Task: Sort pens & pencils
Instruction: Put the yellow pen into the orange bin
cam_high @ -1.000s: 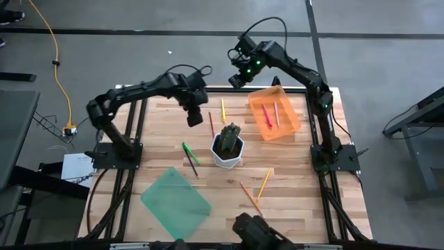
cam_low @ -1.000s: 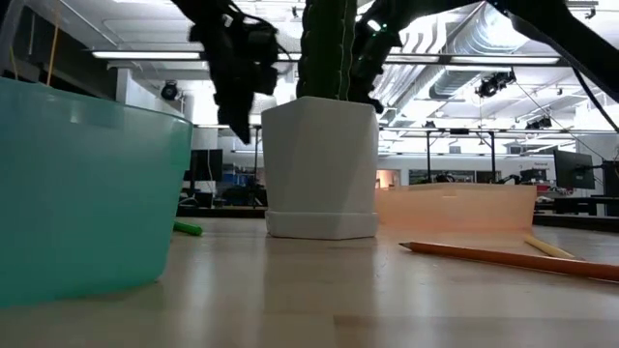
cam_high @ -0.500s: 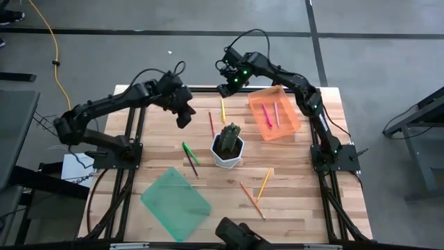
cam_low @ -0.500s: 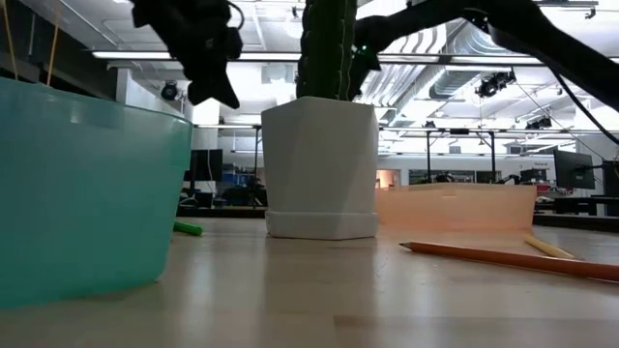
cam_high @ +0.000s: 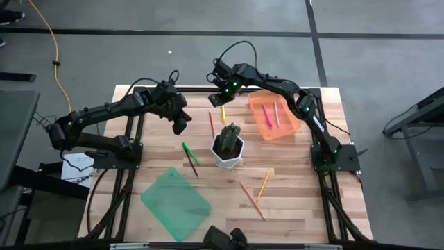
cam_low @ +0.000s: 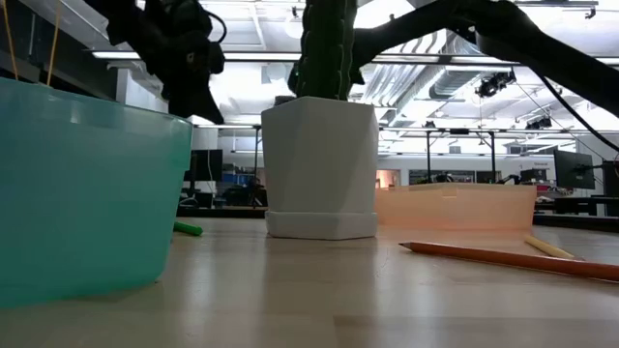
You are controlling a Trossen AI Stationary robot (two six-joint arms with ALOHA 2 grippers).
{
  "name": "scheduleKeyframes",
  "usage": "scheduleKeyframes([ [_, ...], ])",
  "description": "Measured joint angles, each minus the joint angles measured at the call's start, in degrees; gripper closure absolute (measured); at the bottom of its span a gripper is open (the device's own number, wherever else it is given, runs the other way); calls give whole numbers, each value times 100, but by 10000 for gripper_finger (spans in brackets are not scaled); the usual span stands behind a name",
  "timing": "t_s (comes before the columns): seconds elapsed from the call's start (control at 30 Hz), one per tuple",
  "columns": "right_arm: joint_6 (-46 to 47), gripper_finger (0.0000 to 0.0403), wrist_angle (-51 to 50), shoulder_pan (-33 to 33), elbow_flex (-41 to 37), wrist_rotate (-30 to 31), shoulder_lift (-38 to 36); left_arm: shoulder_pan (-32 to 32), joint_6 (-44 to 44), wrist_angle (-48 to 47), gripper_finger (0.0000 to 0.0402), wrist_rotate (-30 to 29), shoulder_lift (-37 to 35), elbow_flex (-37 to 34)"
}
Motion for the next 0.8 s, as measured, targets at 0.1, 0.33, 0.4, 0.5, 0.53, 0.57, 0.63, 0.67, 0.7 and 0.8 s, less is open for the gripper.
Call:
scheduleKeyframes([
  [0.1,44,320,15,31,0,-118,200,0,63,37,401,60,0,0],
  [0.33,-87,320,62,46,-2,-88,421,0,98,47,401,109,0,0],
  [0.4,-140,320,79,39,-2,-93,462,0,62,46,401,110,2,0],
  [0.5,-156,320,79,-16,-2,-122,506,0,15,44,401,111,2,0],
  [0.53,-154,320,138,-33,-2,-107,529,0,17,37,401,111,3,0],
  [0.57,-156,320,151,-51,-2,-99,544,-2,17,28,401,111,4,0],
  [0.63,-170,320,138,-83,-2,-88,570,0,16,21,401,111,4,0],
  [0.67,-171,320,207,-92,-1,-108,584,0,15,6,401,109,4,0],
  [0.7,-171,320,215,-107,0,-191,599,0,15,-6,401,110,4,0],
  [0.8,-141,320,299,-122,0,-352,707,-1,2,-11,401,110,7,0],
])
